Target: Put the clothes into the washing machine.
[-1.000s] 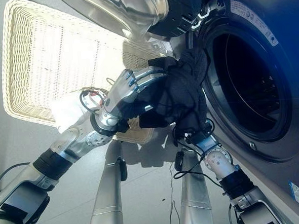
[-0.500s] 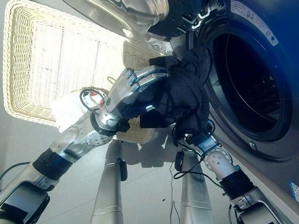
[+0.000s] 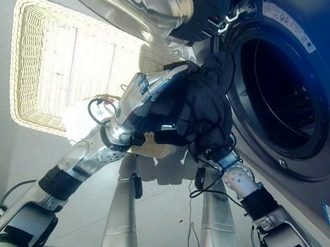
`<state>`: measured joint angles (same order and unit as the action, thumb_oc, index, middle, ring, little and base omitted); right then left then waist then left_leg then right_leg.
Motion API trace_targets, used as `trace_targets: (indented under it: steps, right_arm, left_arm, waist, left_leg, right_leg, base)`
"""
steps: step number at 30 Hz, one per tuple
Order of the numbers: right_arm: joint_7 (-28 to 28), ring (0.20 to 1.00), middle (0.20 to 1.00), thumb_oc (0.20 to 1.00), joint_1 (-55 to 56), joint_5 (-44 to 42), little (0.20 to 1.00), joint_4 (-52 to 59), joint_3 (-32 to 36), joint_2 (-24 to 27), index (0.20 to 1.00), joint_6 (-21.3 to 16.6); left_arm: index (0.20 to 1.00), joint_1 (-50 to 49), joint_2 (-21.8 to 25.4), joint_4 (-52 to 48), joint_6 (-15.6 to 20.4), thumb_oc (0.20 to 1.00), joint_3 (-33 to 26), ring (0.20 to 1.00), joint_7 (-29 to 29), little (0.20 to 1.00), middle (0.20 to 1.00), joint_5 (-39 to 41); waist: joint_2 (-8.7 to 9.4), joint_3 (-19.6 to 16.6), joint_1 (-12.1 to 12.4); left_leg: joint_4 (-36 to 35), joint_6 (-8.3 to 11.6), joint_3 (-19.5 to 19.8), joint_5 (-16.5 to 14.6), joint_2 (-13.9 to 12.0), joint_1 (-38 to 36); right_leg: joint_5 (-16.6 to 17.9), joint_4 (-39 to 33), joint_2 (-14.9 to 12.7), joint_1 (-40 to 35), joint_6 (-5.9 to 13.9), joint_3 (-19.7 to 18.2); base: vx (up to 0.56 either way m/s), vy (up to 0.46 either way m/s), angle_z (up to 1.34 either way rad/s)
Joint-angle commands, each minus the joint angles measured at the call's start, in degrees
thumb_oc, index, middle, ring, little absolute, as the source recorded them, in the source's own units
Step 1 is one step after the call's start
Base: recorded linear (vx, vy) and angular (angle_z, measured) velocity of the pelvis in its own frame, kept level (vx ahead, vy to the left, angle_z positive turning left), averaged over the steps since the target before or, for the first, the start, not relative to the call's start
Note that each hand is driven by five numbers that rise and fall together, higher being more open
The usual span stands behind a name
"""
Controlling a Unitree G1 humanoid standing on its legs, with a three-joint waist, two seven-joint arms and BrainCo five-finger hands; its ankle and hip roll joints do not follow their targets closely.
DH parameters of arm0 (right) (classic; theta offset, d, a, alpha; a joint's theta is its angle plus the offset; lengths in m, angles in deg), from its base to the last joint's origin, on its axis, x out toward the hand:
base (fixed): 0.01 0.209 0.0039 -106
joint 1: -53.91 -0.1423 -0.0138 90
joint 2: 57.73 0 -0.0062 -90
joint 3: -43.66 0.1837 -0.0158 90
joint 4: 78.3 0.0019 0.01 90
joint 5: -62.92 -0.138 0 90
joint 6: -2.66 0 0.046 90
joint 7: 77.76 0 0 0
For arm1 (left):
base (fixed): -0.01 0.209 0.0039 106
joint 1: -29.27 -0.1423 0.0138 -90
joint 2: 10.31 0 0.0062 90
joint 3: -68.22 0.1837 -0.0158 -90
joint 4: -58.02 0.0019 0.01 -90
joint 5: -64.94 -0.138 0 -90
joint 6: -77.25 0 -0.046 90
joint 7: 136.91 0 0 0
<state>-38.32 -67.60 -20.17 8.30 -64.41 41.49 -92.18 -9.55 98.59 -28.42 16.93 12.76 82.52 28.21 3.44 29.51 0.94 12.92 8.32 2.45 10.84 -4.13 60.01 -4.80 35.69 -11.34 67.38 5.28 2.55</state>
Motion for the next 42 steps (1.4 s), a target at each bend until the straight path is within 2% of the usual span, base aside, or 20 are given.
trace_targets:
  steps: [1, 8, 17, 21, 23, 24, 28, 35, 42]
  right_arm:
    - [9.5, 0.2, 0.2, 0.2, -3.0, 2.0, 0.2, 14.8, -0.8, -2.0, 0.2, -1.6]
    - [8.1, 0.2, 0.2, 0.2, -2.8, 3.4, 0.2, 16.1, 0.6, -3.6, 0.2, -1.1]
    - [7.4, 0.2, 0.2, 0.2, -2.3, 4.6, 0.2, 16.5, 1.9, -5.5, 0.2, -0.7]
    - [7.0, 0.2, 0.2, 0.2, -2.3, 4.8, 0.2, 16.3, 2.5, -6.1, 0.2, -0.2]
    - [6.7, 0.2, 0.2, 0.2, -2.4, 5.1, 0.2, 16.1, 2.7, -6.7, 0.2, -0.2]
    - [6.5, 0.2, 0.2, 0.2, -2.5, 5.1, 0.2, 16.0, 2.8, -6.9, 0.2, -0.1]
    - [5.8, 0.2, 0.2, 0.2, -2.8, 5.5, 0.2, 16.0, 3.1, -7.7, 0.2, 0.1]
    - [5.6, 0.2, 0.2, 0.2, -2.6, 5.5, 0.2, 16.0, 3.7, -7.8, 0.2, 0.5]
    - [5.4, 0.2, 0.2, 0.2, -2.4, 4.6, 0.2, 14.2, 4.5, -7.8, 0.2, 0.9]
  left_arm:
    - [1.0, -0.9, -1.0, 0.3, -3.1, 1.0, -4.2, 1.0, 2.5, 1.0, 1.0, -1.8]
    - [1.0, -3.1, -3.2, -0.1, -3.6, 1.0, -7.6, 1.0, 9.3, 1.0, 1.0, -3.9]
    - [1.0, -4.8, -5.6, -0.3, -2.0, 1.0, -10.5, 1.0, 16.2, 1.0, 1.0, -6.3]
    - [1.0, -5.5, -6.4, 0.0, -3.3, 1.0, -12.1, 1.0, 24.4, 1.0, 1.0, -9.2]
    - [1.0, -5.6, -7.1, 0.2, -5.8, 1.0, -13.3, 1.0, 30.5, 1.0, 1.0, -12.2]
    - [1.0, -5.6, -7.4, 0.3, -6.4, 1.0, -13.6, 1.0, 31.6, 1.0, 1.0, -12.9]
    - [1.0, -5.4, -8.2, 0.3, -7.8, 1.0, -14.5, 1.0, 32.2, 1.0, 1.0, -13.5]
    - [1.0, -5.5, -8.5, 0.6, -7.8, 1.0, -14.9, 1.0, 31.5, 1.0, 1.0, -13.3]
    - [1.0, -5.8, -8.1, 2.4, -8.1, 1.0, -15.2, 1.0, 29.5, 1.0, 1.0, -6.7]
  waist:
    - [-1.92, 0.3, -2.0]
    - [-1.89, 0.3, -1.6]
    - [-1.81, 0.3, -1.5]
    - [-1.75, 0.3, -1.3]
    - [-1.64, 0.3, -1.2]
    - [-1.6, 0.3, -1.2]
    - [-1.51, 0.3, -1.1]
    - [-1.52, 0.3, -1.2]
    - [-1.68, 0.3, -1.2]
  left_leg:
    - [7.9, -3.35, 1.5, -5.4, 3.6, 2.1]
    - [8.0, -3.42, 1.9, -5.4, 3.9, 2.1]
    - [8.1, -3.45, 2.1, -5.5, 4.1, 2.4]
    - [8.0, -3.46, 2.2, -5.4, 4.2, 2.2]
    - [8.2, -3.37, 2.4, -5.5, 4.3, 2.3]
    - [8.3, -3.34, 2.5, -5.5, 4.3, 2.4]
    - [8.3, -3.28, 2.6, -5.5, 4.4, 2.3]
    - [8.5, -3.21, 2.6, -5.6, 4.4, 2.5]
    - [8.8, -3.17, 2.4, -5.7, 4.4, 2.5]
  right_leg:
    - [12.1, -13.6, 2.9, -4.3, 2.1, 3.9]
    - [11.9, -13.1, 2.8, -4.2, 2.06, 4.1]
    - [11.9, -12.7, 2.9, -3.9, 2.02, 4.1]
    - [11.9, -12.6, 2.9, -4.1, 2.02, 4.2]
    - [11.7, -12.3, 2.8, -4.0, 2.03, 4.3]
    - [11.7, -12.2, 2.8, -4.0, 2.04, 4.3]
    - [11.7, -12.2, 2.7, -4.0, 2.09, 4.4]
    - [11.6, -11.8, 2.7, -3.8, 2.11, 4.3]
    - [11.5, -11.5, 2.9, -3.7, 2.11, 4.2]
  base:
    - [0.0, 0.0, 0.0]
    - [0.0, 0.0, 0.0]
    - [0.0, 0.0, 0.0]
    - [0.0, 0.0, 0.0]
    - [0.0, 0.0, 0.0]
    - [0.0, 0.0, 0.0]
    - [0.0, 0.0, 0.0]
    - [0.0, 0.0, 0.0]
    - [0.0, 0.0, 0.0]
